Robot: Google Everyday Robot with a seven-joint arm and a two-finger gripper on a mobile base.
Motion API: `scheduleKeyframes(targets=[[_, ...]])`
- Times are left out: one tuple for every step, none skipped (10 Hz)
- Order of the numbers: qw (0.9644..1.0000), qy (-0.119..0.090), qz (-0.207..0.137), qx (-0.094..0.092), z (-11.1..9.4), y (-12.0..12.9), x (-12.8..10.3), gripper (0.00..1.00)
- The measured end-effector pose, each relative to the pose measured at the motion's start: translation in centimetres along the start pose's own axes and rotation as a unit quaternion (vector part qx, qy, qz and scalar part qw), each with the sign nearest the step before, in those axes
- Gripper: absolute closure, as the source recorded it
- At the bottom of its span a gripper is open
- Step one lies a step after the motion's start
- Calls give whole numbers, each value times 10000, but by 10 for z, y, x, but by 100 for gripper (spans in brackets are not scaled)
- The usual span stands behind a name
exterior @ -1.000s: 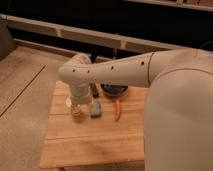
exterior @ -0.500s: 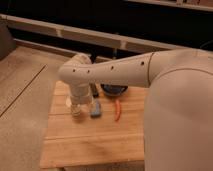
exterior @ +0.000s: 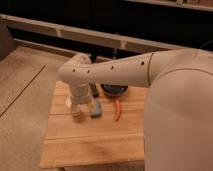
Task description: Pick up the ceramic cup
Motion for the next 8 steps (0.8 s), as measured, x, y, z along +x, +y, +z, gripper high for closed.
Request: scheduleKeyframes(targets=[[10000, 0, 0, 0, 0, 0, 0, 35], [10000, 0, 0, 0, 0, 0, 0, 35], [10000, -5, -1, 3, 0, 0, 0, 35], [10000, -36, 0, 21, 0, -1, -1, 35], [9998, -204, -10, 12, -4, 0, -9, 35], [9977, -676, -81, -33, -16, 0, -29, 35], [9940, -1071, -185, -102, -31, 2, -45, 35], [9875, -1531, -309, -194, -52, 3, -62, 35]])
